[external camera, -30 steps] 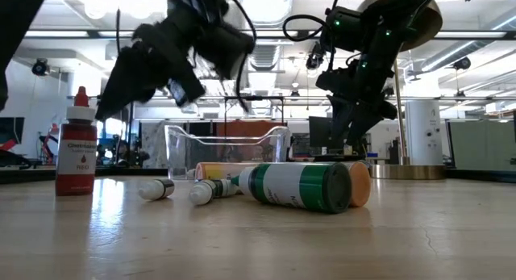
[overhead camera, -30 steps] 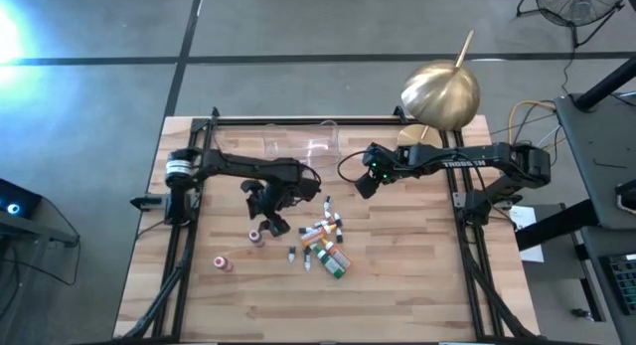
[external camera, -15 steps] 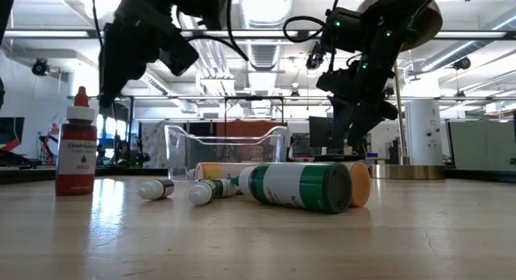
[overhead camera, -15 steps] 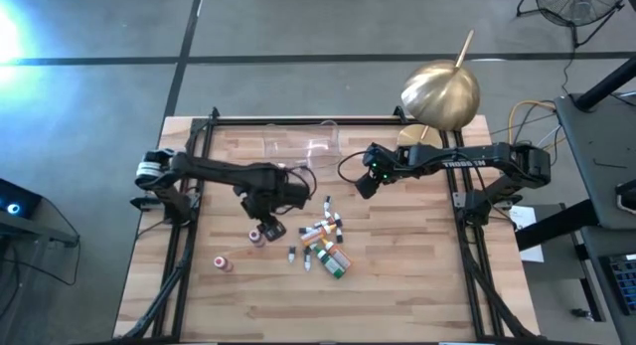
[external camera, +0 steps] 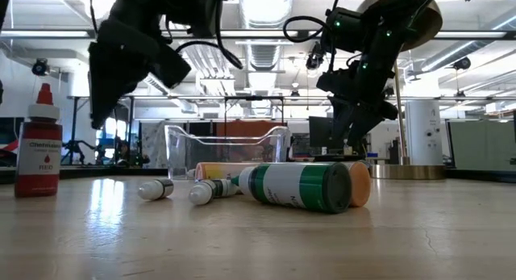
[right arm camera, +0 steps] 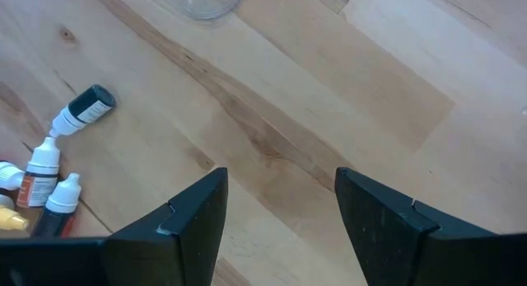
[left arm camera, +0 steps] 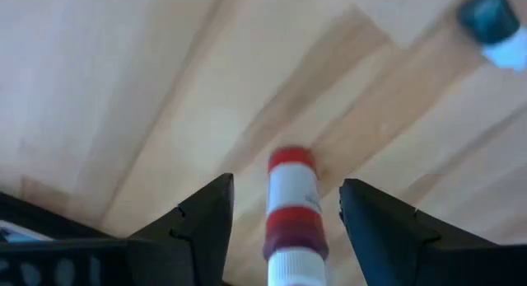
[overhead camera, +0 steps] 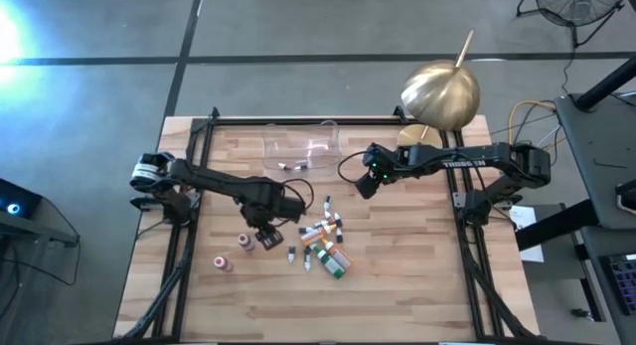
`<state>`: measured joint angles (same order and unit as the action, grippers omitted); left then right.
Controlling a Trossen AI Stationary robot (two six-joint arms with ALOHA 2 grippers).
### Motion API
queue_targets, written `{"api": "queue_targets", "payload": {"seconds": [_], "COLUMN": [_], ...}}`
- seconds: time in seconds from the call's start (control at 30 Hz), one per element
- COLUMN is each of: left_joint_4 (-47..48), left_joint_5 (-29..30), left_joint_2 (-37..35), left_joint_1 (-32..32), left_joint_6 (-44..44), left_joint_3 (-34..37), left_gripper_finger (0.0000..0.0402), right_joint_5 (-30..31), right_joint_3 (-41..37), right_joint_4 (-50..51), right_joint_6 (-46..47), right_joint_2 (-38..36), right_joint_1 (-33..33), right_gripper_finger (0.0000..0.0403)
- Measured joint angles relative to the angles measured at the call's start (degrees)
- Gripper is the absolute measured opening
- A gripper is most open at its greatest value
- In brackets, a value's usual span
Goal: Pick & Place food coloring
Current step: Put the large red food coloring bottle into the transparent bin
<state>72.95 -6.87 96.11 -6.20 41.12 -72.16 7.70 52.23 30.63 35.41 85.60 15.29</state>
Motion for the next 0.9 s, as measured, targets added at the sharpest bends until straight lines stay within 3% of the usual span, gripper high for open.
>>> {"api": "queue_targets", "payload": {"seconds": [0.13, 0.33, 0.67, 0.9], "left_joint_4": [-0.3, -0.47, -0.85, -7.92], "left_joint_5": [4.11, 4.46, 8.19, 9.63], "left_joint_2": [-0.83, -7.44, -17.69, -24.53], "left_joint_1": [-0.02, -2.89, -10.7, -13.49], "left_joint_6": [1.69, 6.54, 17.97, 19.72], "left_joint_3": [-1.95, -2.18, 7.15, 12.5], "left_gripper_finger": [0.0195, 0.0195, 0.0195, 0.0195], "right_joint_5": [0.0, 0.0, 1.33, 1.42], "right_joint_3": [0.0, -0.01, -0.09, -0.31], "right_joint_4": [0.02, 0.04, 0.0, 0.0], "right_joint_6": [-0.02, -0.03, -1.72, -2.01], "right_joint_2": [0.0, 0.0, 0.0, 0.0], "right_joint_1": [0.0, 0.0, 0.0, 0.0], "right_gripper_finger": [0.0219, 0.0219, 0.0219, 0.0219]}}
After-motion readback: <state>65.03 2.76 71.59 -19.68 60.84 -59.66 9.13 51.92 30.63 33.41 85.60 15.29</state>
